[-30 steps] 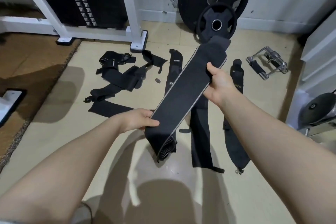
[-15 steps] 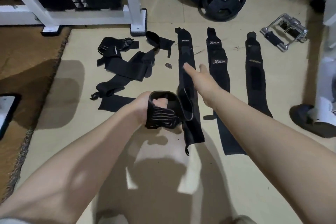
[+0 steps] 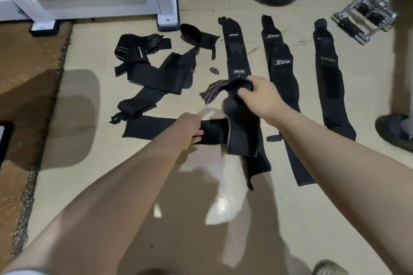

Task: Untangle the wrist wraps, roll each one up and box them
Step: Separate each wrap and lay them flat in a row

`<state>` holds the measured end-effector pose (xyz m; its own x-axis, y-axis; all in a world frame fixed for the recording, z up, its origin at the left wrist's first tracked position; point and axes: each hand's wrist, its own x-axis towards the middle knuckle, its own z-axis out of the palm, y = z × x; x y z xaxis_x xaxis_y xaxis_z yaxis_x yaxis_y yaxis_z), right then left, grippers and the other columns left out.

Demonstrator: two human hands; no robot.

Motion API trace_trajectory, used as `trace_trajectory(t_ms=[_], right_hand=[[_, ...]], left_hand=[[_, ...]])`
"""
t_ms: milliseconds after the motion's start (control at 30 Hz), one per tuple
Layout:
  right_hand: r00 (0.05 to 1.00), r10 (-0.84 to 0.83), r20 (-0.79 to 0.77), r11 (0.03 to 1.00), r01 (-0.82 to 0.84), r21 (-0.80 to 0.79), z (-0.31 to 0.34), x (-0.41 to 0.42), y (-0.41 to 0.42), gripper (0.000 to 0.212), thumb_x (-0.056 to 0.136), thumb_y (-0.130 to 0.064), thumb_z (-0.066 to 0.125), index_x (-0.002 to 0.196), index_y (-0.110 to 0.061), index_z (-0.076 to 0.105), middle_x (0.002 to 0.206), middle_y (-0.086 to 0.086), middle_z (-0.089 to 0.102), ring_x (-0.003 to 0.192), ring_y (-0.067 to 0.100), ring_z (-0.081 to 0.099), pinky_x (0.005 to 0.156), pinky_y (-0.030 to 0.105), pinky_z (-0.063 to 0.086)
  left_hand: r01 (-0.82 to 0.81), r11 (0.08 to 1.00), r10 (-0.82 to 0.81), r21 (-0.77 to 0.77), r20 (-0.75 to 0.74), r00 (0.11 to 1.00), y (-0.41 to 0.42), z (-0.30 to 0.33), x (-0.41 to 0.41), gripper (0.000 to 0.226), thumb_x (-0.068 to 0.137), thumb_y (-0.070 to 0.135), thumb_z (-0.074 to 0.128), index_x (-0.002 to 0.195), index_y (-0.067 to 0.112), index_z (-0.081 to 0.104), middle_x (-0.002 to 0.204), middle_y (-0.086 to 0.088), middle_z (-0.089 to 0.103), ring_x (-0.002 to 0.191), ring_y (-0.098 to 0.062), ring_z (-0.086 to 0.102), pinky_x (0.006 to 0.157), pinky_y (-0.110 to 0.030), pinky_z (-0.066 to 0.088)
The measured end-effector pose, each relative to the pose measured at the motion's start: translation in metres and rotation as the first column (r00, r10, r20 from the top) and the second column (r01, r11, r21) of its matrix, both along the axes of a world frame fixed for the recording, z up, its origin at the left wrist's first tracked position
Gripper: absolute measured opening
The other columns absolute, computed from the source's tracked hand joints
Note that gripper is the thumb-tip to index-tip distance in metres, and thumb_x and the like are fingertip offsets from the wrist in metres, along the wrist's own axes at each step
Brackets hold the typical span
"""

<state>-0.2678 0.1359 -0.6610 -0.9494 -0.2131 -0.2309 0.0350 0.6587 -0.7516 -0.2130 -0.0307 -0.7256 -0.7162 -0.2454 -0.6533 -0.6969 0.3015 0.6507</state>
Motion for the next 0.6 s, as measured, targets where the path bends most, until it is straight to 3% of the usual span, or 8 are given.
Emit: trace_trajectory(t_ms=[67,100,200,333,400,467,533,600], right_hand=[[0.971,-0.22,-0.095,0.964,0.231,0.131,-0.01,-0.007,0.02,0.015,0.085,-0.012,0.053,0.088,0.002,0.059,0.083,0.011,0.061,0.076,0.027,0.055,0.061,0.031,0.038],[0.945,-0.304,-0.117,0.934,0.32,0.158,-0.015,-0.01,0.031,0.016,0.083,-0.011,0.053,0.091,0.003,0.058,0.085,0.012,0.062,0.079,0.029,0.057,0.062,0.031,0.039],[0.875,-0.467,-0.126,0.85,0.483,0.209,-0.027,-0.015,0.055,0.015,0.084,-0.003,0.047,0.099,-0.005,0.048,0.093,0.01,0.056,0.087,0.031,0.054,0.066,0.031,0.037],[0.899,-0.438,-0.007,0.851,0.417,0.32,-0.041,-0.015,0.069,0.047,0.086,0.004,0.044,0.131,-0.007,0.039,0.112,0.011,0.054,0.096,0.028,0.05,0.076,0.031,0.038],[0.932,-0.361,0.02,0.872,0.33,0.36,-0.053,-0.013,0.074,0.042,0.086,0.003,0.042,0.126,-0.008,0.049,0.117,0.013,0.059,0.095,0.027,0.051,0.077,0.03,0.04],[0.951,-0.31,0.019,0.884,0.281,0.374,-0.061,-0.013,0.078,0.036,0.086,0.002,0.039,0.116,-0.009,0.056,0.114,0.014,0.062,0.092,0.026,0.052,0.077,0.03,0.041],[0.944,-0.33,-0.012,0.872,0.31,0.379,-0.061,-0.013,0.081,0.036,0.085,0.002,0.038,0.115,-0.008,0.057,0.112,0.014,0.063,0.098,0.029,0.054,0.078,0.032,0.042],[0.926,-0.374,-0.05,0.829,0.358,0.429,-0.057,-0.014,0.086,0.037,0.084,0.001,0.038,0.112,-0.009,0.061,0.109,0.012,0.062,0.103,0.033,0.055,0.085,0.037,0.044]], left_hand=[[0.229,0.945,-0.202,-0.232,0.134,0.97,0.002,-0.022,-0.004,0.035,0.102,0.017,0.032,0.133,0.011,0.047,0.132,-0.007,0.054,0.114,-0.021,0.057,0.097,-0.029,0.043],[0.404,0.853,-0.377,-0.329,0.145,0.915,-0.001,-0.038,-0.002,0.036,0.1,0.015,0.042,0.134,0.008,0.046,0.134,-0.007,0.052,0.12,-0.024,0.052,0.097,-0.029,0.04],[0.478,0.809,-0.512,-0.342,-0.011,0.859,0.003,-0.059,0.004,0.053,0.093,0.012,0.053,0.144,0.012,0.036,0.144,-0.007,0.043,0.132,-0.026,0.042,0.107,-0.037,0.037],[0.683,0.578,-0.737,-0.447,0.073,0.672,0.025,-0.091,-0.009,0.087,0.085,0.031,0.064,0.153,0.02,0.01,0.159,-0.004,0.012,0.144,-0.023,0.02,0.114,-0.041,0.027],[0.706,0.497,-0.762,-0.505,0.135,0.633,0.036,-0.105,-0.011,0.1,0.082,0.04,0.067,0.153,0.021,-0.001,0.158,-0.004,0.009,0.141,-0.023,0.022,0.113,-0.042,0.027],[0.701,0.422,-0.775,-0.576,0.173,0.608,0.04,-0.112,-0.011,0.099,0.083,0.043,0.065,0.153,0.019,-0.001,0.152,-0.005,0.022,0.133,-0.025,0.031,0.104,-0.039,0.037],[0.706,0.438,-0.774,-0.556,0.165,0.611,0.038,-0.112,-0.014,0.089,0.087,0.039,0.062,0.152,0.019,0.005,0.146,-0.005,0.03,0.129,-0.026,0.034,0.097,-0.039,0.041],[0.652,0.57,-0.722,-0.5,0.074,0.688,0.025,-0.104,-0.019,0.073,0.088,0.025,0.057,0.148,0.023,0.016,0.14,-0.005,0.039,0.124,-0.028,0.041,0.092,-0.041,0.043]])
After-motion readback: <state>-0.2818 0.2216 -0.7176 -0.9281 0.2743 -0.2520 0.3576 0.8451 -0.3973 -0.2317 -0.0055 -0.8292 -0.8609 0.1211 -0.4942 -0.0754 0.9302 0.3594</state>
